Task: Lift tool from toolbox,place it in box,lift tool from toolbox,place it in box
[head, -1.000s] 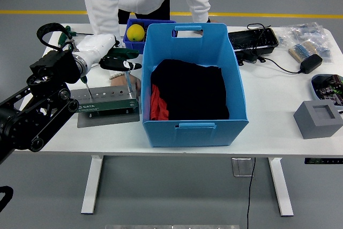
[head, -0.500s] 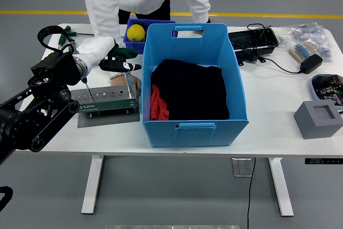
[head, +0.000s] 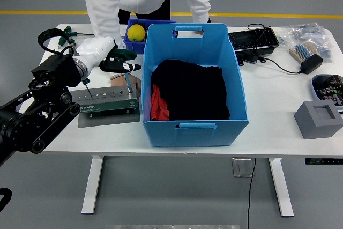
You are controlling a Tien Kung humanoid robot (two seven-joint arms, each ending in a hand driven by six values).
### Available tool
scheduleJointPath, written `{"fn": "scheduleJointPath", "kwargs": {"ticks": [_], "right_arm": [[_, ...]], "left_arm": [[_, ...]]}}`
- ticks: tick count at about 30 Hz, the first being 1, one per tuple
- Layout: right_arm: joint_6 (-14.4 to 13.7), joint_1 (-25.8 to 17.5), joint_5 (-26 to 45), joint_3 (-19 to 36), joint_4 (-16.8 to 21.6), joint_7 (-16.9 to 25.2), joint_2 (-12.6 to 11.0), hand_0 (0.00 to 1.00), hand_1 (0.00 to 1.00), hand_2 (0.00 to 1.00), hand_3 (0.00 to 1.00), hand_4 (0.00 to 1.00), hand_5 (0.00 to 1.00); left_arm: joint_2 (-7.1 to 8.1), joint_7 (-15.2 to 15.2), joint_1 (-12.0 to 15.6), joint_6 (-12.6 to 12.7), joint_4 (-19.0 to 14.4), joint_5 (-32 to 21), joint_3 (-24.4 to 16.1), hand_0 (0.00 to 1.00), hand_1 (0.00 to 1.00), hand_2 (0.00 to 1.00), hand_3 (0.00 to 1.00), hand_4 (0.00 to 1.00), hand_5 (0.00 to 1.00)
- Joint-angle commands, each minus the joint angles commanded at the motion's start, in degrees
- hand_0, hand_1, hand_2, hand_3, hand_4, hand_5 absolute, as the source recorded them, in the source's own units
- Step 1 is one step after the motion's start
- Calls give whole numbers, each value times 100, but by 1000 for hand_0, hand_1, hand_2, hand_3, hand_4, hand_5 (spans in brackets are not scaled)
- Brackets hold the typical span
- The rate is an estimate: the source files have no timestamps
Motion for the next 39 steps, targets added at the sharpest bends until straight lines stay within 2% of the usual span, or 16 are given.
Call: {"fn": "scheduleJointPath", "kwargs": {"ticks": [4,5,10,11,16,23,28,29,39], "right_arm": [[1,11,34,-19,-3,6,-2,685,668,726,569,802,677],[2,14,43,-23,-4,8,-2,684,669,725,569,801,677],[6,30,77,-36,-8,14,-3,684,669,725,569,801,677],[6,30,84,-40,-8,14,-3,685,669,725,569,801,677],[9,33,119,-60,-11,22,-5,685,669,725,569,801,677],[14,28,130,-56,-16,25,-8,685,669,725,569,802,677],[15,28,135,-49,-19,24,-7,685,669,725,569,802,677],[16,29,133,-48,-19,24,-8,685,669,725,569,802,677],[15,18,104,-19,-21,14,-3,685,669,725,570,802,677]], "left_arm": [[10,-73,-19,139,11,31,10,86,2,18,69,998,776],[13,-102,-25,186,10,35,8,74,2,2,46,998,732],[39,-258,-74,394,-8,8,11,74,2,2,46,998,732],[49,-293,-88,437,-14,-3,14,65,2,2,21,998,694],[124,-470,-176,600,-62,-75,34,65,2,2,21,998,694],[246,-618,-288,615,-135,-146,81,47,2,2,14,998,656],[349,-610,-392,544,-196,-149,129,47,2,2,14,998,656],[367,-618,-413,540,-202,-151,142,44,2,2,15,998,621],[526,-701,-610,507,-299,-224,272,42,2,2,16,998,624]]}}
